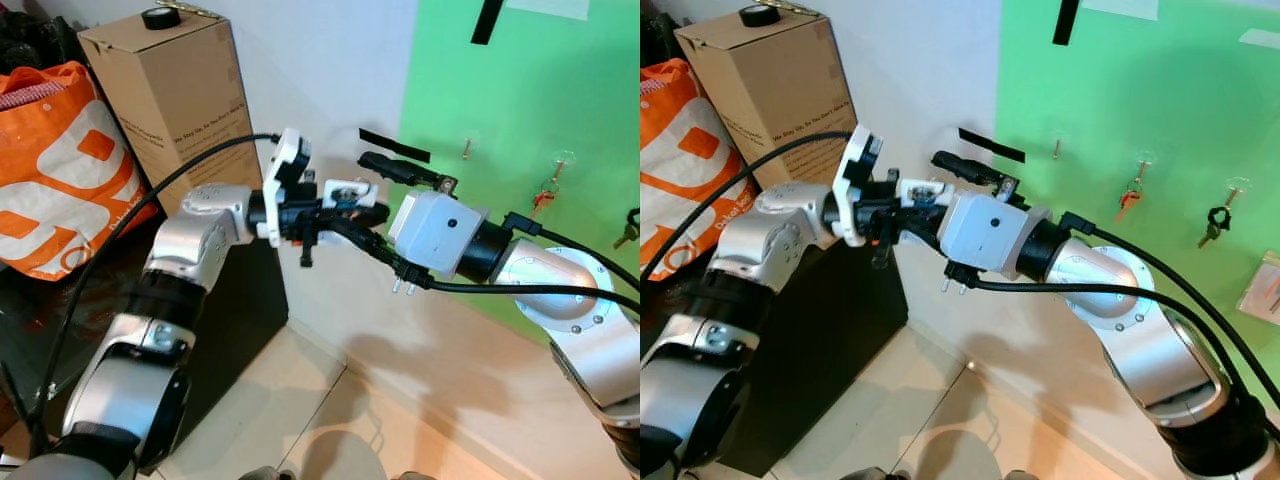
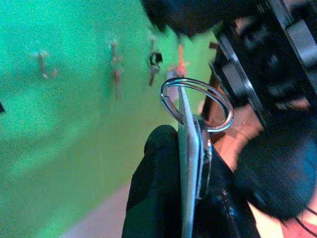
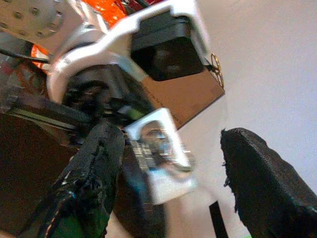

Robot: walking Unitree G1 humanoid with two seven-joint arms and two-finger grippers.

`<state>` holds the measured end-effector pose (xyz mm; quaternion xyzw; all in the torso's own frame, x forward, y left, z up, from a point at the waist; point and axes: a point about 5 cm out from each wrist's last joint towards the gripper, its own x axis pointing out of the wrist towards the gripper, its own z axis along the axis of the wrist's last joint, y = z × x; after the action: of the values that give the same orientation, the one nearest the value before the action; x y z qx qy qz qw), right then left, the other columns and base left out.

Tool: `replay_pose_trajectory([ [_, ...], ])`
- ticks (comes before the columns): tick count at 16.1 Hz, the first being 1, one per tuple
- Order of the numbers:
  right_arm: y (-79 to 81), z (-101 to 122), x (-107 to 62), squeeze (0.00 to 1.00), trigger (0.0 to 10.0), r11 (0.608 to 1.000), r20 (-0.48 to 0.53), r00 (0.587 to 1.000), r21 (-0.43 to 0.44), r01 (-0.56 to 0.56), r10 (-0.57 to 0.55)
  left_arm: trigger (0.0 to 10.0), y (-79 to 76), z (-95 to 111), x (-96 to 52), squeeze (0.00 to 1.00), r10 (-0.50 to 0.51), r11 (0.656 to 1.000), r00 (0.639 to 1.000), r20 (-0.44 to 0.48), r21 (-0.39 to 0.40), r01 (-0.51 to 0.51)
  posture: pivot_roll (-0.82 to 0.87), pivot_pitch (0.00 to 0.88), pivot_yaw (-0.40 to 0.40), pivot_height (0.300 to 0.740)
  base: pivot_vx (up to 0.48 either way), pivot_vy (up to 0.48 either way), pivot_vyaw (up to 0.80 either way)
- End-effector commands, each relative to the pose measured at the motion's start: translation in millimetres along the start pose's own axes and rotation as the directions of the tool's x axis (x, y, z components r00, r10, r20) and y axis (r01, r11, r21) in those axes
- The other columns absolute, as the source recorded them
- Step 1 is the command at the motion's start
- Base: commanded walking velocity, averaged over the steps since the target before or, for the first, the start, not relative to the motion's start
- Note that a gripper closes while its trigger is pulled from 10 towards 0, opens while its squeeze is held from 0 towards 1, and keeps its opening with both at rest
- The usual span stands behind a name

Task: Hang keys on a hook

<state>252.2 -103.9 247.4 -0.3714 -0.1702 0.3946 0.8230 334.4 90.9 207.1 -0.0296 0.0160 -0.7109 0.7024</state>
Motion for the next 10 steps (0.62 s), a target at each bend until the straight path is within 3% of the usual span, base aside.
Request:
replay_pose_trajectory([
  [1,-2.8,0.6,0.9,0.0,6.8,1.0,0.002,1.0,-0.022,-0.002,0.002,0.0,-2.5,3.5,-1.3,0.0,-0.023,1.0,1.0,-0.018,0.017,0.023,-0.17,0.0,0.096,0.74,0.0,0.0,0.0],
  [2,-3.6,-0.1,0.7,0.0,5.5,1.0,0.0,1.0,-0.026,-0.001,0.001,0.0,-3.0,3.4,-1.7,0.0,-0.025,1.0,1.0,-0.019,0.014,0.025,-0.17,0.0,0.096,0.74,0.0,0.0,0.0],
  [4,-6.0,-2.1,-0.9,0.0,1.2,0.999,-0.001,1.0,-0.035,-0.005,0.005,0.0,-4.7,3.8,-3.6,0.0,-0.035,0.999,0.999,-0.023,0.005,0.035,-0.17,0.0,0.094,0.74,0.0,0.0,0.0],
  [5,-6.9,-1.6,-1.8,0.0,0.0,1.0,0.009,1.0,-0.03,-0.01,0.01,0.0,-5.1,3.8,-4.2,0.0,-0.036,0.999,0.999,-0.026,0.004,0.036,-0.17,0.0,0.093,0.74,0.0,0.0,0.0],
  [10,-5.8,-2.8,-3.0,0.0,0.0,0.999,0.022,0.999,-0.019,-0.037,0.037,0.0,-6.7,3.6,-4.8,0.0,-0.042,0.999,0.999,-0.031,0.001,0.042,-0.17,0.0,0.09,0.74,0.0,0.0,0.0],
])
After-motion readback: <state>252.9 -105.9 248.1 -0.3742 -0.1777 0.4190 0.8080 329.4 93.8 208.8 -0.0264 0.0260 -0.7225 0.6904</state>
